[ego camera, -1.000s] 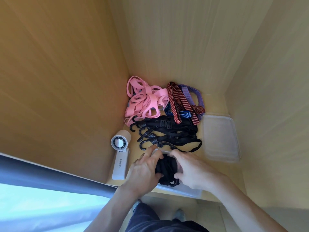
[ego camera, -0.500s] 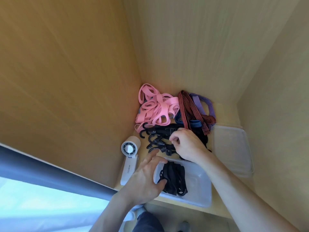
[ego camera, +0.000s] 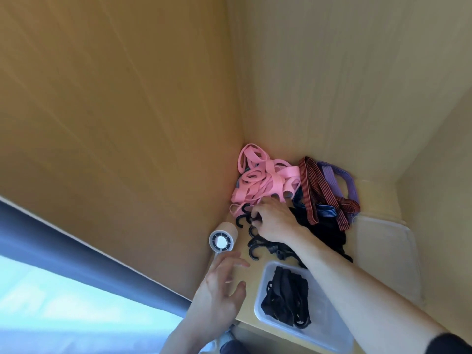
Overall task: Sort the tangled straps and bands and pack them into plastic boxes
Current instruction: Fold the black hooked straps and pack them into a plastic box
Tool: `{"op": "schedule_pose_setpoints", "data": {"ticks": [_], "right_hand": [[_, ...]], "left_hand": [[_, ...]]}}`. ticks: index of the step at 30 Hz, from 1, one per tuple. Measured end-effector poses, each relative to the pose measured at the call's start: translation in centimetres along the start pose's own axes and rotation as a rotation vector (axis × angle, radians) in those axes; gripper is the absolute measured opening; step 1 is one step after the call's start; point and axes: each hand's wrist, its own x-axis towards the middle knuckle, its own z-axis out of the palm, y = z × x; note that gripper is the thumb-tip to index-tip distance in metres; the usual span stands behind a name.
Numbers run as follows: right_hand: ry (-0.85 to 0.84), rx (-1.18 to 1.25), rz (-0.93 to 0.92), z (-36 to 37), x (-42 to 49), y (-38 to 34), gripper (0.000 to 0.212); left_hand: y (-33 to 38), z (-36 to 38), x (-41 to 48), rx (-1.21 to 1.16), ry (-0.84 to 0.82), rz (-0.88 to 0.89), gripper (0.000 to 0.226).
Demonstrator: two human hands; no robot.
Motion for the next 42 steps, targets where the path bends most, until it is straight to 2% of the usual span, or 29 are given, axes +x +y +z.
{"op": "schedule_pose_setpoints", "data": {"ticks": [2, 5, 9, 14, 16, 18, 22, 26, 28, 34, 42], "right_hand": [[0.049, -0.040, 0.033, -0.6, 0.7, 0.5, 0.032], [-0.001, -0.183, 0.051, -0.8, 1.5, 0.6, 0.041], [-0.019, -0.294, 0.064, 0.1, 2.2, -0.1, 0.038], [-0.106, -0.331, 0.051, 1.2, 2.3, -0.6, 0.047], [-0.137, -0.330, 0.061, 1.6, 2.1, -0.5, 0.057], [-0.117, -0.294, 0.066, 1.5, 1.9, -0.1, 0.054], [-0.017, 0.091, 0.144, -0.1, 1.5, 1.2, 0.039], [0.010, 0.400, 0.204, -3.1, 0.4, 3.1, 0.008], [0.071, 0.501, 0.230, -4.7, -0.2, 4.1, 0.007], [0.251, 1.047, 0.259, -8.8, -2.0, 5.6, 0.017], [0.443, 1.225, 0.129, -16.2, -5.1, 4.0, 0.018]], "left_hand": [[0.0, -0.2, 0.0, -0.020, 0.010, -0.025, 0.031], [0.0, -0.4, 0.2, -0.026, 0.015, -0.028, 0.030], [0.0, -0.7, 0.6, -0.026, 0.009, -0.030, 0.031], [0.0, -0.9, 1.4, -0.037, 0.005, -0.030, 0.033], [0.1, -1.0, 1.7, -0.054, -0.002, -0.026, 0.033], [0.0, -1.0, 1.8, -0.067, -0.012, -0.026, 0.033], [-0.1, -0.7, 2.1, -0.087, -0.017, -0.049, 0.030], [-0.4, -0.4, 2.4, -0.097, -0.019, -0.051, 0.029], [-0.6, -0.2, 2.7, -0.107, -0.019, -0.053, 0.030], [-0.3, 0.3, 5.1, -0.180, -0.040, -0.088, 0.029], [1.8, 2.2, 10.5, -0.160, -0.051, -0.071, 0.031]]}}
